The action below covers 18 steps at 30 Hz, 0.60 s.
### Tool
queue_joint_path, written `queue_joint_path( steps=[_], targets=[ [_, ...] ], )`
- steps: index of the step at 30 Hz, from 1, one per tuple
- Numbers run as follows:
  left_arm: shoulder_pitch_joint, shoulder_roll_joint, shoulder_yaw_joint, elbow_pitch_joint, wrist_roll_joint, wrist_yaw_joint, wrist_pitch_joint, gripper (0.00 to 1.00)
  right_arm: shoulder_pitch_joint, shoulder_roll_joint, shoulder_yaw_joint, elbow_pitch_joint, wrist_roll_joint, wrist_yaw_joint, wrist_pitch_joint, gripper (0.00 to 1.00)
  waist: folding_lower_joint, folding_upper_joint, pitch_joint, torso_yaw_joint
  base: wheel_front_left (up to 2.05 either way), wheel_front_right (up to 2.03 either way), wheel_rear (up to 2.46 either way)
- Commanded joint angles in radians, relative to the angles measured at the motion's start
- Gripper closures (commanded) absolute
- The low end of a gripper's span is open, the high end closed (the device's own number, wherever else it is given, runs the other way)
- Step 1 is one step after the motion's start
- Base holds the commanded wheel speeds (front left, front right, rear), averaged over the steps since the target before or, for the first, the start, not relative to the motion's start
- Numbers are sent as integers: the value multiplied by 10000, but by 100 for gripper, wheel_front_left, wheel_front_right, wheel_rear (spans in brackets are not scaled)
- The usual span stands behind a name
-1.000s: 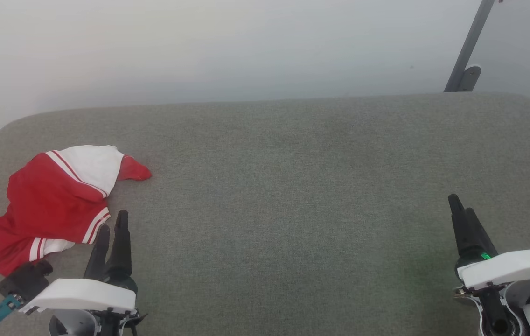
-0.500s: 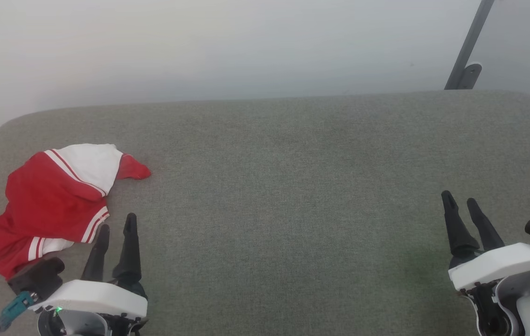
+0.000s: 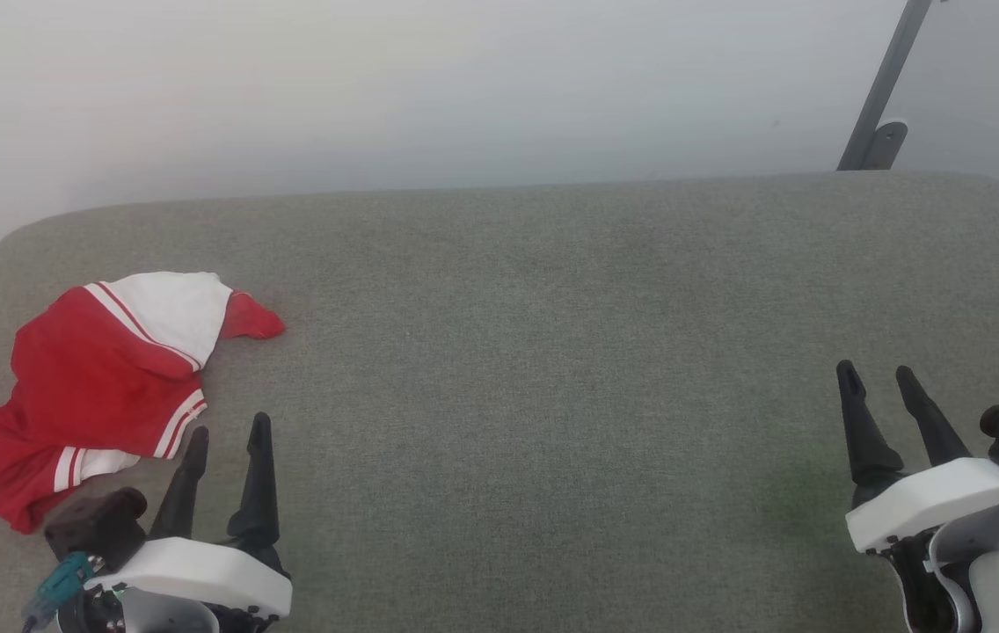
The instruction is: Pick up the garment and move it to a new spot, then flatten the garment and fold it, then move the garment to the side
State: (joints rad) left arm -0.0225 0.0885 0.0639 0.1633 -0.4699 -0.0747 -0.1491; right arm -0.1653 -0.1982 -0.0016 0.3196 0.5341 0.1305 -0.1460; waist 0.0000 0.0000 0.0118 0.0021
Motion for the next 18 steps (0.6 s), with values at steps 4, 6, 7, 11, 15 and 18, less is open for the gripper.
queue_joint_path(
  steps=[4, 6, 7, 11, 15, 18],
  targets=[
    [34, 119, -126, -175, 614, 74, -173, 0, -163, -92, -7, -45, -684, 2, -206, 0, 0, 0, -19, 20, 0, 0, 0],
    [66, 146, -173, -186, 835, 111, -231, 0, -155, -105, -28, -28, -892, 2, -260, 0, 0, 0, -27, 26, 0, 0, 0],
    [87, 152, -204, -198, 931, 113, -252, 0, -148, -109, -37, -20, -992, 2, -276, 0, 0, 0, -32, 27, 0, 0, 0],
    [154, 187, -298, -192, 1277, 148, -351, 0, -128, -144, -52, -8, -1399, 2, -367, 0, 0, 0, -43, 19, 0, 0, 0],
    [189, 209, -345, -134, 1562, 173, -412, 0, -113, -173, -66, -4, -1674, 2, -449, 0, 0, 0, -51, 5, 0, 0, 0],
    [217, 226, -379, -107, 1802, 198, -485, 0, -71, -173, -97, -7, -1930, 2, -522, 0, 0, 0, -53, 1, 0, 0, 0]
  ],
)
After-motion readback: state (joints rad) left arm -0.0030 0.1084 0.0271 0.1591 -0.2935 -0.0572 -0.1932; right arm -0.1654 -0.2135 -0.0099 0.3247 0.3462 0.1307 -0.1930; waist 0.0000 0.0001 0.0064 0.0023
